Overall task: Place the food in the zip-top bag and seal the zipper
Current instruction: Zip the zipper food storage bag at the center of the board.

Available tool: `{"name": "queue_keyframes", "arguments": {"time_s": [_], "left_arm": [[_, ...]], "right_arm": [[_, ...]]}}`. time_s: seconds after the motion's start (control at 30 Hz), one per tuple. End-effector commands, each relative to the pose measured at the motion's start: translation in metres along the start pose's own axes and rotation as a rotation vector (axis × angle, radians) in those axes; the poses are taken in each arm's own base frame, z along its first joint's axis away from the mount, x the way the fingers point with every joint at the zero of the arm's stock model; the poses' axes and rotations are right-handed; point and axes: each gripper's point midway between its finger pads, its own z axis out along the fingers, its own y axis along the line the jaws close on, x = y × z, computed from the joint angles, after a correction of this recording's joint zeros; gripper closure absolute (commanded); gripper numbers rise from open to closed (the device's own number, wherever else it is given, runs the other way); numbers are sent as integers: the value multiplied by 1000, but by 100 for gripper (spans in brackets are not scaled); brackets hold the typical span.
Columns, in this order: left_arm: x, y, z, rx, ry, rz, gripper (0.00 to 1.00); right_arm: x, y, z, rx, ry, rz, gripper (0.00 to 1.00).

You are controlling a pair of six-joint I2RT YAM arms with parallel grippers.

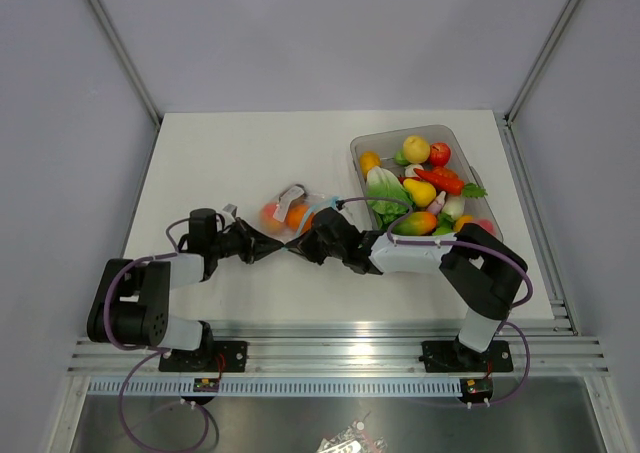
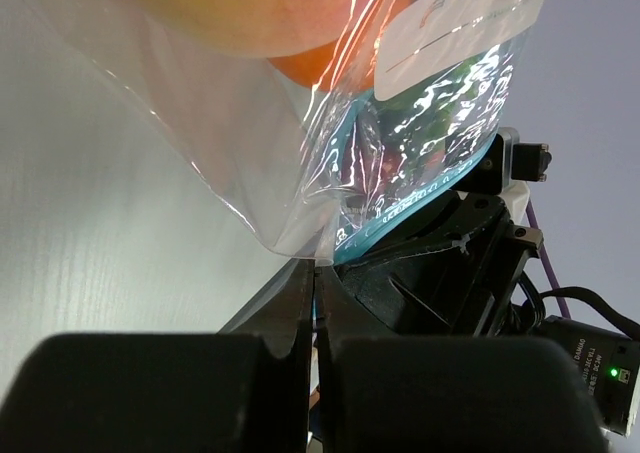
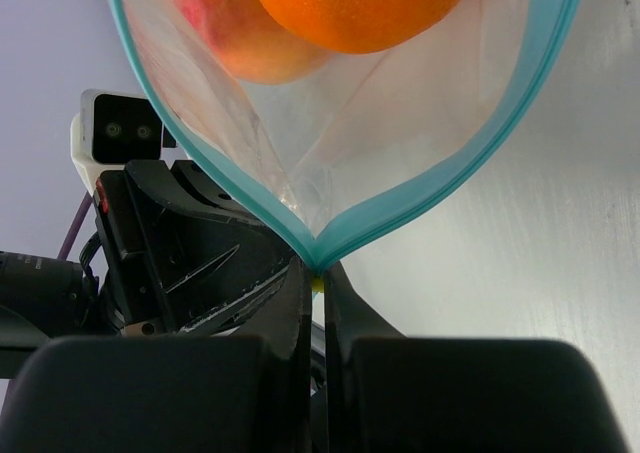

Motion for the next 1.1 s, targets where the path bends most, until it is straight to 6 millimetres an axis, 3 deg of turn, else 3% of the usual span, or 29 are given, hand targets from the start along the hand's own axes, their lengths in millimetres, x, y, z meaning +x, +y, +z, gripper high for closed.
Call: {"name": "queue_keyframes", "arguments": {"time_s": [0.0,0.33,0.77,1.07], "left_arm": [[-4,-12,2,23,2,47,100],[3,-2,-1,11,11,66,100],[-2,-19,-12,62,-16,98,100],[3,5,-11,-5,7,106,100]], "right_arm": [[-4,24,-1,-61,-8,-9,100],[-34,19,-9,-54,-71,14,100],[-52,1,-6,32,-130,-7,100],[-58,19,-13,-5,-143,-39,100]]}}
